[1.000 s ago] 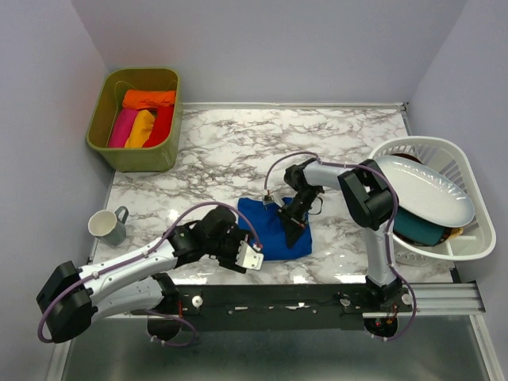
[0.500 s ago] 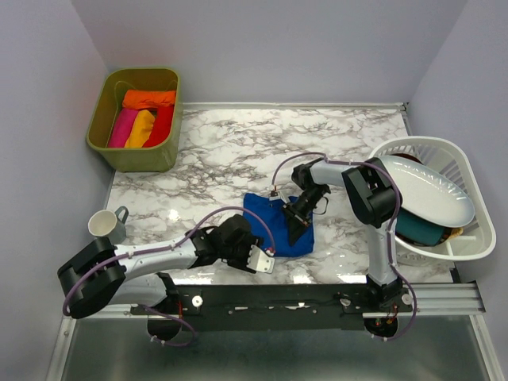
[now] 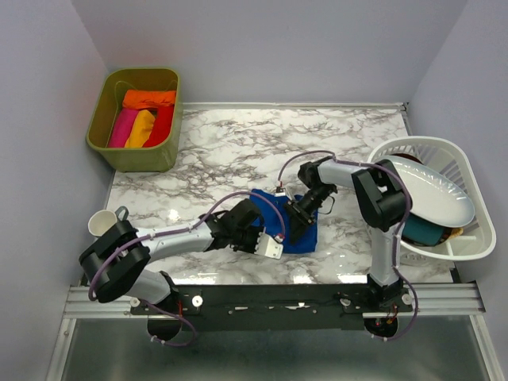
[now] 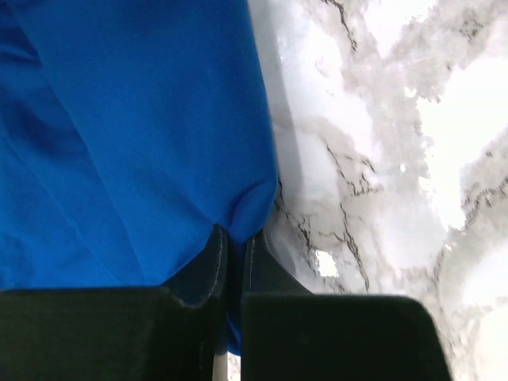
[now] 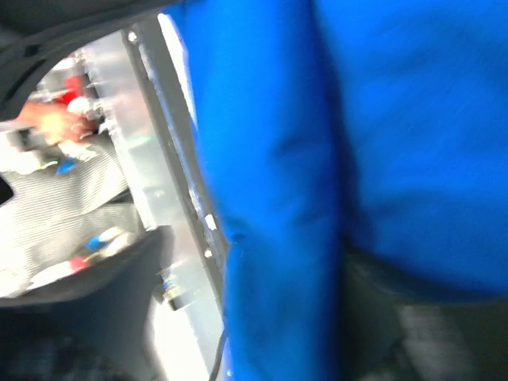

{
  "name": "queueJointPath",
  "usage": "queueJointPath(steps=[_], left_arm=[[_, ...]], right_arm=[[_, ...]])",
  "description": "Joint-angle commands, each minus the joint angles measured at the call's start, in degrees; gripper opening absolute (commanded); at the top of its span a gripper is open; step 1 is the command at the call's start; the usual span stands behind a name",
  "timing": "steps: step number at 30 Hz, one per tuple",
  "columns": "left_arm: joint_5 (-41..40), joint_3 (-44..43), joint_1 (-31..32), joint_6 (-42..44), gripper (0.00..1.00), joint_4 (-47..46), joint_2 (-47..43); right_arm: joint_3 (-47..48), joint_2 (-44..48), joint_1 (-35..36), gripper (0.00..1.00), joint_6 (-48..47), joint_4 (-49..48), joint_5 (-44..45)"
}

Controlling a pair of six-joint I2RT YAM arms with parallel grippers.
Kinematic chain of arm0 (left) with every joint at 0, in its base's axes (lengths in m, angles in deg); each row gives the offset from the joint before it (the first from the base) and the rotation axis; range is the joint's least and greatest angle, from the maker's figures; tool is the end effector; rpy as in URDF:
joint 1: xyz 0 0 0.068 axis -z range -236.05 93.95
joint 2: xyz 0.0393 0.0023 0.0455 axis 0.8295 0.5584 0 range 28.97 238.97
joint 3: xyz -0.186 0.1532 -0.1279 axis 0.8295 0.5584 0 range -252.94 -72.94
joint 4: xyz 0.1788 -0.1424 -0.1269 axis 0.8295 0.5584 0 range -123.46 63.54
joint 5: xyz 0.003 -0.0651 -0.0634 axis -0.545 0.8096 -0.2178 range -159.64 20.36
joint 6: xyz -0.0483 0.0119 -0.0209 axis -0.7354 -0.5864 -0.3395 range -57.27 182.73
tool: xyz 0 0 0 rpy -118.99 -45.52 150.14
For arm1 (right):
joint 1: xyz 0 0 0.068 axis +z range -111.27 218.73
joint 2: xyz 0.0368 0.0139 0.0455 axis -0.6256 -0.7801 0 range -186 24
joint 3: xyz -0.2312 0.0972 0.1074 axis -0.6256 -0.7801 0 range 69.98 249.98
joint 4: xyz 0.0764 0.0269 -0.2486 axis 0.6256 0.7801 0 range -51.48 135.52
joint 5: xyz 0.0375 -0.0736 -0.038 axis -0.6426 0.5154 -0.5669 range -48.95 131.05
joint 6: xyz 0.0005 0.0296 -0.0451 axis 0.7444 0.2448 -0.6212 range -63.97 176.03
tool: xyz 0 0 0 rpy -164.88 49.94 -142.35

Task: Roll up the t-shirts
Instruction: Roll the T-shirt to the center of the board.

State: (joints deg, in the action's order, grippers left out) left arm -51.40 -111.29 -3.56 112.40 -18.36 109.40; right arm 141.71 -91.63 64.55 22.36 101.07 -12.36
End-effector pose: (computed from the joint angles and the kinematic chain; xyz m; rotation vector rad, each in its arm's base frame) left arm 0.1475 -0.2103 0.1636 2.0562 1.5054 -0.4271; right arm 0.2805 0.1674 0.1335 1.1336 -2.3675 -1.3398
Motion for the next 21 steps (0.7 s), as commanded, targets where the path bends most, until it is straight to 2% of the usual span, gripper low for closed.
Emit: queueJointPath(steps=[1, 4, 5, 7, 9, 12, 16, 21], left_arm=[[11.88, -5.15, -2.74, 6.22, 0.02, 18.55, 4.03], [17.77, -12.08, -4.32, 7.89, 0.02, 27.77, 8.50], [19.62, -16.10, -4.93, 7.64, 0.02, 31.97, 9.83], [22.79, -19.73, -7.13, 6.33, 0.01, 35.17, 13.16], [26.23, -23.60, -8.19, 5.70, 0.00, 38.16, 14.93], [28.42, -26.16, -9.60, 4.38, 0.00, 38.96, 16.34], [31.06, -28.36, -11.88, 3.77, 0.00, 40.27, 18.53], [34.23, -31.00, -14.08, 5.09, 0.00, 44.32, 20.83]], right_arm=[[-1.15, 12.78, -4.02, 1.00, 1.07, -16.04, 13.93], [-4.38, 22.80, -4.20, 1.00, -0.43, -21.57, 21.14], [-6.23, 29.52, -4.29, 1.00, -1.04, -23.59, 23.33], [-13.95, 37.11, -4.29, 1.00, -3.85, -29.74, 24.57], [-22.37, 48.24, -4.29, 1.00, -8.13, -35.00, 23.97], [-29.69, 60.29, -3.85, 1.00, -15.08, -38.18, 18.44], [-39.45, 67.98, 2.19, 1.00, -21.78, -38.99, 17.72], [-40.96, 66.07, 8.01, 1.00, -23.28, -39.16, 18.16]])
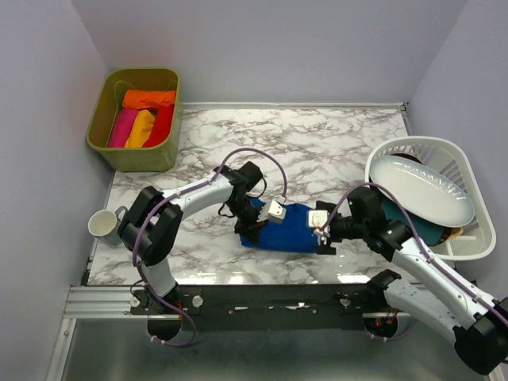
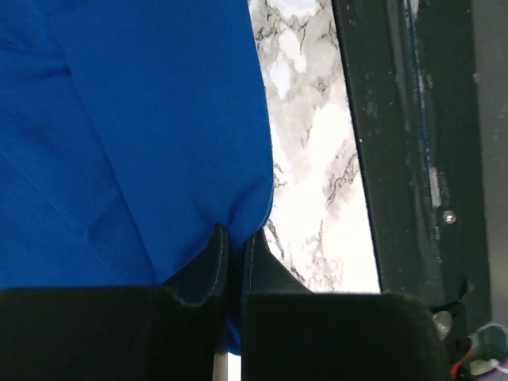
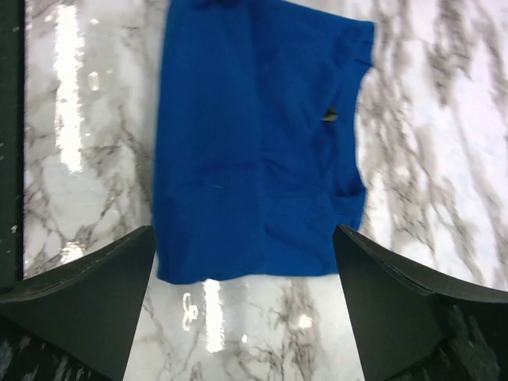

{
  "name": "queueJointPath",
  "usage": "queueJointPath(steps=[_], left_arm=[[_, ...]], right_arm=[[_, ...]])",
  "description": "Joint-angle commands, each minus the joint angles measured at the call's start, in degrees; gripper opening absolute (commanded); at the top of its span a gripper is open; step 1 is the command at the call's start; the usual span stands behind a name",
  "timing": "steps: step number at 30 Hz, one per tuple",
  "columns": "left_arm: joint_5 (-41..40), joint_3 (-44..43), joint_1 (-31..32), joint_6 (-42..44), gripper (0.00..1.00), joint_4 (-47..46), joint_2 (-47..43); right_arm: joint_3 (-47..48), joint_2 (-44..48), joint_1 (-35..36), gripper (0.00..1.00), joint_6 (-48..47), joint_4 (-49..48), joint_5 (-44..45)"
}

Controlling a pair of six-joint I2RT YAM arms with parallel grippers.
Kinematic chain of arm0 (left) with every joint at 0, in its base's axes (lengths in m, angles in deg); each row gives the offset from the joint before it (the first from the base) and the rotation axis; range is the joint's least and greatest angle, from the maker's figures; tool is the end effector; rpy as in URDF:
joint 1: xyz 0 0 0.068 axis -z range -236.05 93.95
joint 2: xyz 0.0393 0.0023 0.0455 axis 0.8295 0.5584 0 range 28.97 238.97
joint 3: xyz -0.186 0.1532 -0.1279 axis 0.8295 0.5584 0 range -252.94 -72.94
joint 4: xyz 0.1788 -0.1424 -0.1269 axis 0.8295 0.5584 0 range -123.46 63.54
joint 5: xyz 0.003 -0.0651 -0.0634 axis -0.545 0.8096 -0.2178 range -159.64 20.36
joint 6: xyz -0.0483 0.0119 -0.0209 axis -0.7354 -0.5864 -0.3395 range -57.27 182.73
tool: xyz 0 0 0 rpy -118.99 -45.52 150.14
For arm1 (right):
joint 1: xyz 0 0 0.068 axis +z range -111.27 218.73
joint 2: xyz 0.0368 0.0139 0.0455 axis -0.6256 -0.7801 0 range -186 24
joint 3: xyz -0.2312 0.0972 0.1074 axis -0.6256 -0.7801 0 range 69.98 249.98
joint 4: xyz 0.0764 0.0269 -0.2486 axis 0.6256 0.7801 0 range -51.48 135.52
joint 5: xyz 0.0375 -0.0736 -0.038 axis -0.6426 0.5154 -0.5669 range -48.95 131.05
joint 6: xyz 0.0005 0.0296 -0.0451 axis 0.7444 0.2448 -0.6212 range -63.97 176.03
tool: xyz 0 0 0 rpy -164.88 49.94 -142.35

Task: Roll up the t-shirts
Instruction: Roll the T-shirt to the center of the board.

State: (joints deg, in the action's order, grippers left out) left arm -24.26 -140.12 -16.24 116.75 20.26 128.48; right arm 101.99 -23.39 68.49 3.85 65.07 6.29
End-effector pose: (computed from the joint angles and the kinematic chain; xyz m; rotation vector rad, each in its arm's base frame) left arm 0.2216 -0.2177 0.1948 2.0422 1.8554 -1.1330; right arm 0.1378 0.1020 0.2316 -1.6519 1.4403 0.4782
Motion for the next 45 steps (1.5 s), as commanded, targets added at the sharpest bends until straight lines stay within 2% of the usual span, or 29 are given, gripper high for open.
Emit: queueJointPath(steps=[1, 10, 13, 16, 17, 19, 20, 21, 22, 26, 30, 38, 45], left_arm=[[7.43, -2.17, -1.67, 0.82, 0.00, 5.70, 2.01], [8.84, -3.31, -4.21, 0.21, 0.00, 4.82, 3.59], [9.90, -3.75, -4.92, 0.21, 0.00, 5.08, 3.94], [10.51, -3.84, -5.88, 1.35, 0.00, 6.31, 4.21], [10.60, -4.10, -6.50, 1.61, 0.00, 7.53, 4.29], [11.21, -4.54, -7.11, 2.84, 0.00, 9.12, 4.56], [11.39, -5.50, -7.47, 3.72, 0.00, 11.74, 5.25], [11.48, -6.12, -8.25, 4.51, 0.00, 13.24, 5.70], [11.91, -6.65, -8.61, 5.56, 0.00, 14.74, 6.05], [12.53, -8.75, -10.45, 4.52, 0.01, 18.79, 7.63], [13.85, -12.26, -11.51, 1.01, 0.01, 20.73, 9.74], [18.33, -24.92, -13.44, 2.94, 0.00, 33.02, 22.20], [14.73, -29.23, -14.15, -1.46, 0.00, 29.52, 26.44]], right_arm=[[-1.33, -3.13, 5.91, 1.00, -4.94, -3.17, -0.31], [1.56, -15.70, 11.72, 1.00, -3.45, -3.17, -0.39], [1.22, -18.96, 12.51, 0.97, -1.35, -5.79, 2.50], [1.82, -21.41, 12.52, 0.79, 1.99, -8.17, 6.10], [2.18, -21.77, 12.52, 0.62, 3.13, -8.52, 7.76], [3.14, -22.38, 12.43, 0.45, 6.56, -7.66, 8.57], [4.28, -22.56, 12.34, 0.13, 7.44, -6.95, 8.40], [4.64, -22.65, 12.34, 0.04, 9.88, -5.81, 8.57], [5.16, -22.83, 11.47, 0.01, 11.04, -5.11, 8.22], [8.94, -25.80, 6.47, 0.01, 13.86, 1.56, 1.91], [13.16, -31.15, 1.01, 0.01, 11.24, 11.39, -9.06], [21.77, -41.80, -5.76, 0.01, 2.97, 25.39, -15.51], [25.91, -50.33, -8.57, 0.01, -1.78, 31.63, -16.04]])
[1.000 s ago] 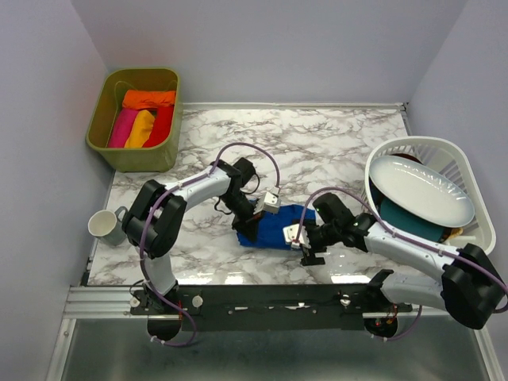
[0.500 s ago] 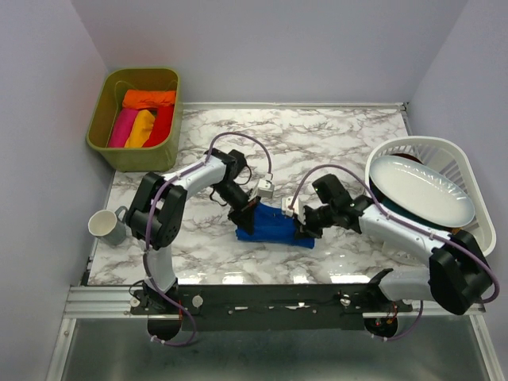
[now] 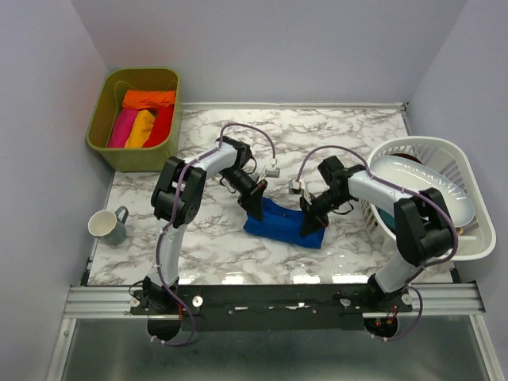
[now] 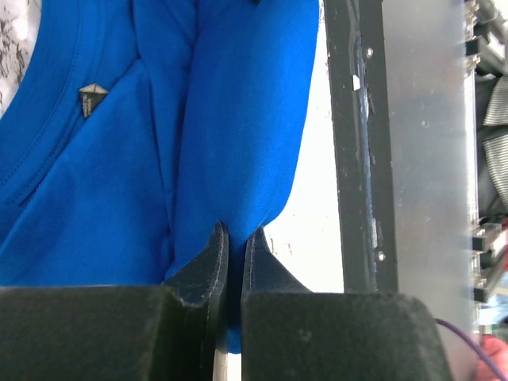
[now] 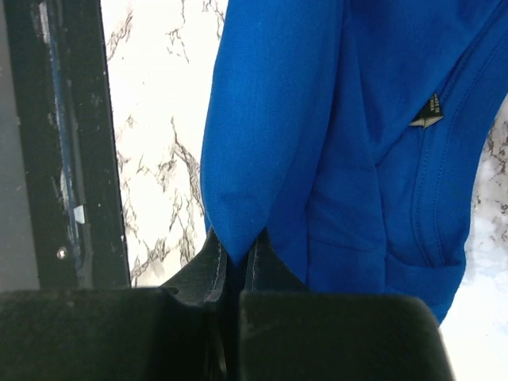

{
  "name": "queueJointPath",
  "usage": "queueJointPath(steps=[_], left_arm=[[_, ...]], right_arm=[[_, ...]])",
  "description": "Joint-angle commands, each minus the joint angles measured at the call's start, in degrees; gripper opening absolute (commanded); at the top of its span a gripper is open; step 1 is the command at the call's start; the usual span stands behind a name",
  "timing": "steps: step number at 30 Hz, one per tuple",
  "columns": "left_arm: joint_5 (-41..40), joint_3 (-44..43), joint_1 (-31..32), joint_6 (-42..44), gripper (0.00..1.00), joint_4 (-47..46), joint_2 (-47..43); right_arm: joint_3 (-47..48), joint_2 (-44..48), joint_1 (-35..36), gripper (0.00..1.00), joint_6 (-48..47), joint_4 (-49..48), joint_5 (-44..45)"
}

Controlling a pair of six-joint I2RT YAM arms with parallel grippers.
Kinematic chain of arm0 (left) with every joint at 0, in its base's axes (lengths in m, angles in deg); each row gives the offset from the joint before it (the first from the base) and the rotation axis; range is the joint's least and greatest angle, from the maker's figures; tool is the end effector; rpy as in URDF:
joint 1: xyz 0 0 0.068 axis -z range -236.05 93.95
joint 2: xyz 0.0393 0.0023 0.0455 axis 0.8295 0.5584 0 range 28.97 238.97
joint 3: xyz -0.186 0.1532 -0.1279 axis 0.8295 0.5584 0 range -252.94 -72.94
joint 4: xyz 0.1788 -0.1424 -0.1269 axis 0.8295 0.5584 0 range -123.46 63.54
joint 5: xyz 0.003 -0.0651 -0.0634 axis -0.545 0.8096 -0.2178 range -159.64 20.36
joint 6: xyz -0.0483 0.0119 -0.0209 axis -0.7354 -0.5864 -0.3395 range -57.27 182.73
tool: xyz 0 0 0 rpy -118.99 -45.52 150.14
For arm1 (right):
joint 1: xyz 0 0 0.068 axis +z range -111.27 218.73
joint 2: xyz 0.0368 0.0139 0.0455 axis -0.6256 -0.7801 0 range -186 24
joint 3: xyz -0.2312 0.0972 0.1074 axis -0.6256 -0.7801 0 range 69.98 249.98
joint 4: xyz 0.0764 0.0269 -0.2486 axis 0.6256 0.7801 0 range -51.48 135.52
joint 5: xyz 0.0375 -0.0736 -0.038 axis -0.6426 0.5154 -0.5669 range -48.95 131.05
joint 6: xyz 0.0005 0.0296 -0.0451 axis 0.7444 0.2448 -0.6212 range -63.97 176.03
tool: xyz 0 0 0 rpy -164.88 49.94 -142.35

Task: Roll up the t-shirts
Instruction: Roll the T-shirt to the center of the board.

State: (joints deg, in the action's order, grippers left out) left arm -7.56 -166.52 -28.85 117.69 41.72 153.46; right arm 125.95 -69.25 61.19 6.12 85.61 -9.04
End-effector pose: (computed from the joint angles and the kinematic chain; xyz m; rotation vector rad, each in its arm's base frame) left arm 0.3284 -0.2041 0.1696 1.5744 2.1494 -1.6411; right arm 0.2444 0.1305 0.1800 -1.5889 2.0706 1.1539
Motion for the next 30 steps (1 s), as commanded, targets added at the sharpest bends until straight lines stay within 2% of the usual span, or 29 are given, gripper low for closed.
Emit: queueJointPath(steps=[1, 8, 12, 14, 17, 18, 22, 24, 28, 29, 30], left_arm=[[-2.23, -3.36, -1.62, -2.92, 0.00, 7.71, 1.90], [-6.71, -4.51, -2.15, -13.47, 0.07, -3.97, 1.90], [-10.65, -2.93, -2.24, -19.60, 0.18, -10.21, 1.03], [-12.24, -1.35, -2.24, -21.73, 0.21, -16.34, -1.60], [-18.12, 2.60, -2.24, -24.46, 0.31, -25.65, -8.34], [-19.62, 5.75, -2.24, -24.37, 0.38, -28.30, -10.82], [-25.24, 17.44, -0.41, -19.11, 0.51, -40.96, -26.02], [-28.77, 24.02, 1.44, -13.50, 0.58, -45.46, -33.85], [-35.35, 35.99, 9.52, -8.74, 0.62, -52.31, -43.26], [-36.67, 38.54, 13.45, -8.12, 0.62, -55.98, -45.89], [-39.56, 43.43, 15.23, -8.03, 0.69, -58.45, -47.13]], right_arm=[[2.22, -5.18, -1.62, 0.02, -4.40, 11.35, -0.54], [4.68, -12.47, -3.30, 0.01, -5.46, 13.55, 2.09], [5.12, -14.15, -4.09, 0.01, -4.67, 13.64, 3.76], [6.17, -15.55, -4.96, 0.01, -3.88, 13.90, 4.12], [8.97, -18.44, -7.07, 0.01, -1.69, 15.31, 3.33], [9.60, -19.50, -7.69, 0.01, -0.72, 16.36, 2.20], [11.71, -24.86, -10.06, 0.01, 0.95, 19.70, -1.41], [11.54, -26.36, -10.07, 0.01, 2.00, 19.53, -2.29], [12.24, -26.81, -10.07, 0.01, 5.07, 17.07, -2.56], [12.59, -27.15, -10.15, 0.01, 5.52, 16.81, -2.56], [12.94, -27.77, -10.15, 0.01, 5.70, 17.24, -3.08]])
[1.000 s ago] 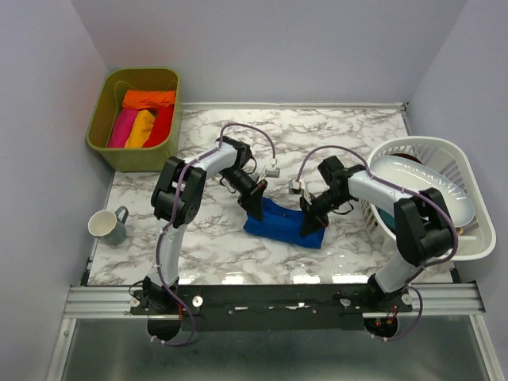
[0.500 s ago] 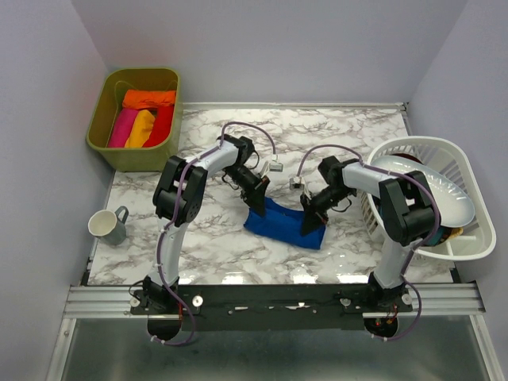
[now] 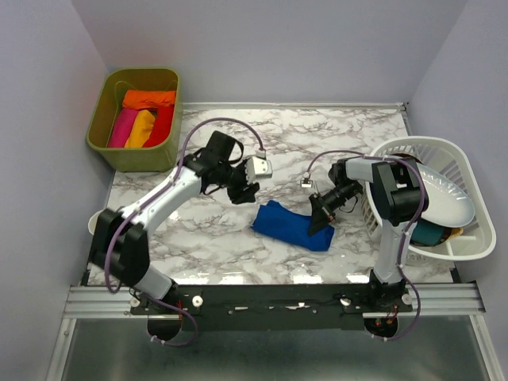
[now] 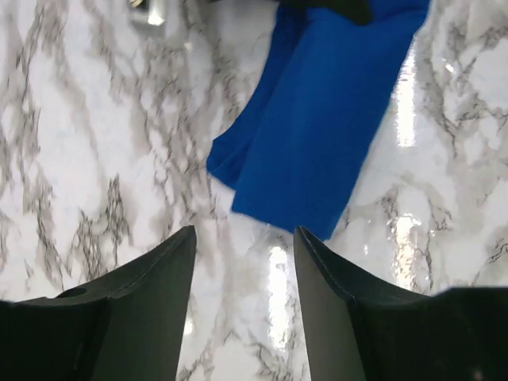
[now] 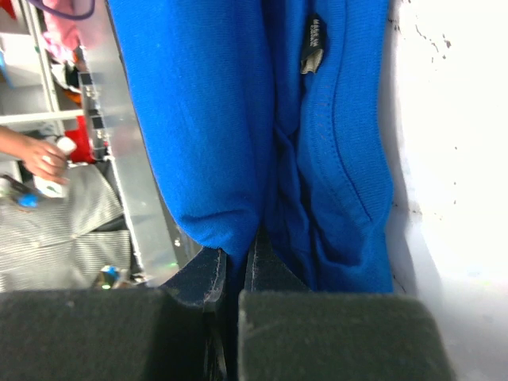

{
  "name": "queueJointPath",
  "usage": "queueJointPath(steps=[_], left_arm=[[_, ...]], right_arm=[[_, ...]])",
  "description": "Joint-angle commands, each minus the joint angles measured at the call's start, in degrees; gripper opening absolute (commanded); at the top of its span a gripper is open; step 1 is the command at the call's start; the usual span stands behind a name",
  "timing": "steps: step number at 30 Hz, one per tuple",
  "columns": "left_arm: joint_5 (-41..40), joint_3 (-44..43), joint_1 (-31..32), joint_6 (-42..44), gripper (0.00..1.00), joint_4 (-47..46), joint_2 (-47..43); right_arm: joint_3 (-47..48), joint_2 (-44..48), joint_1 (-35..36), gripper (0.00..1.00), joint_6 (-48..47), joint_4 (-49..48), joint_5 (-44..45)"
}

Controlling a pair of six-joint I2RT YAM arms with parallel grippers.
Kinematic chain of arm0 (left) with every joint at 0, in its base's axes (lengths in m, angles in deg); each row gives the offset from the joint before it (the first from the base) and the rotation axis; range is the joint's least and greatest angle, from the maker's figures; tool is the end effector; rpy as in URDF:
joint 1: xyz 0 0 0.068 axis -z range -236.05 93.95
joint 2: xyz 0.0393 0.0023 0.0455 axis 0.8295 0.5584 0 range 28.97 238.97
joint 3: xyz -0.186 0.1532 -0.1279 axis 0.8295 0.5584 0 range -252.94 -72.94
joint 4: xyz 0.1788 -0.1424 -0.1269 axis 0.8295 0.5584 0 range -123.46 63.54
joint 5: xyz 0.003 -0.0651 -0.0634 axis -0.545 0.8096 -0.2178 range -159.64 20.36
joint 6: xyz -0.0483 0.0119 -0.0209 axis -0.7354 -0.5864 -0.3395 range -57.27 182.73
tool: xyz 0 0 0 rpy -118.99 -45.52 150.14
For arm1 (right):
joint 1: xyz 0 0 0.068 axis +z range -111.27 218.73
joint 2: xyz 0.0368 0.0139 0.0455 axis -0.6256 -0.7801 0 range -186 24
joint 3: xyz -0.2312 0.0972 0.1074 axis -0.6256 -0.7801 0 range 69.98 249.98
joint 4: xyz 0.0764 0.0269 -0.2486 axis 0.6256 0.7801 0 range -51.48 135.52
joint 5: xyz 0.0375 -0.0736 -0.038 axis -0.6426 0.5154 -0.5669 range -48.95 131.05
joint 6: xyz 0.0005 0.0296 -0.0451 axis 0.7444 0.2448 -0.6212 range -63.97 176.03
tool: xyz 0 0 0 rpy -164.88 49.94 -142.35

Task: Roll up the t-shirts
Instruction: Roll the T-shirt to the center of the board.

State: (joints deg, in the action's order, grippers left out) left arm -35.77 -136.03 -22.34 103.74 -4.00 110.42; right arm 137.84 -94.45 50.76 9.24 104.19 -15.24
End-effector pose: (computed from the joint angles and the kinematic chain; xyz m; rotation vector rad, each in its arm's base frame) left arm 0.2400 -0.1840 0.2776 1.6103 1.6639 -0.6425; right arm 0.2933 0.0927 0.1103 0.9975 -2.4324 -1.5136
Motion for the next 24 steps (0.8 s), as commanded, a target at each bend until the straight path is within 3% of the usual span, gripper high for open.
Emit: queueJointPath(steps=[1, 3, 8, 15, 22, 24], left_arm=[[-12.32, 15.17, 10.13, 6.01, 0.69, -15.19, -5.06], [-15.91, 20.87, 14.52, 6.53, 0.69, -22.92, -6.83], [-19.45, 26.52, 18.49, 7.41, 0.70, -35.66, -4.38], [-21.21, 30.12, 22.00, 10.49, 0.70, -41.66, 0.11], [-20.86, 24.78, 22.54, 12.16, 0.68, -37.55, 7.22], [-19.81, 20.76, 22.54, 12.25, 0.59, -31.93, 9.86]], right_arm=[[1.49, -3.62, 0.27, 0.01, 2.66, -0.99, 3.12], [2.28, -4.50, 0.27, 0.01, 2.84, -0.63, 2.77], [3.07, -6.26, 0.27, 0.01, 4.07, -0.72, 2.50], [4.56, -8.19, 0.36, 0.01, 3.02, 1.74, 1.98], [5.27, -8.81, 0.36, 0.01, 2.49, 2.53, 1.62], [5.18, -8.72, 0.36, 0.01, 2.75, 2.27, 1.71]])
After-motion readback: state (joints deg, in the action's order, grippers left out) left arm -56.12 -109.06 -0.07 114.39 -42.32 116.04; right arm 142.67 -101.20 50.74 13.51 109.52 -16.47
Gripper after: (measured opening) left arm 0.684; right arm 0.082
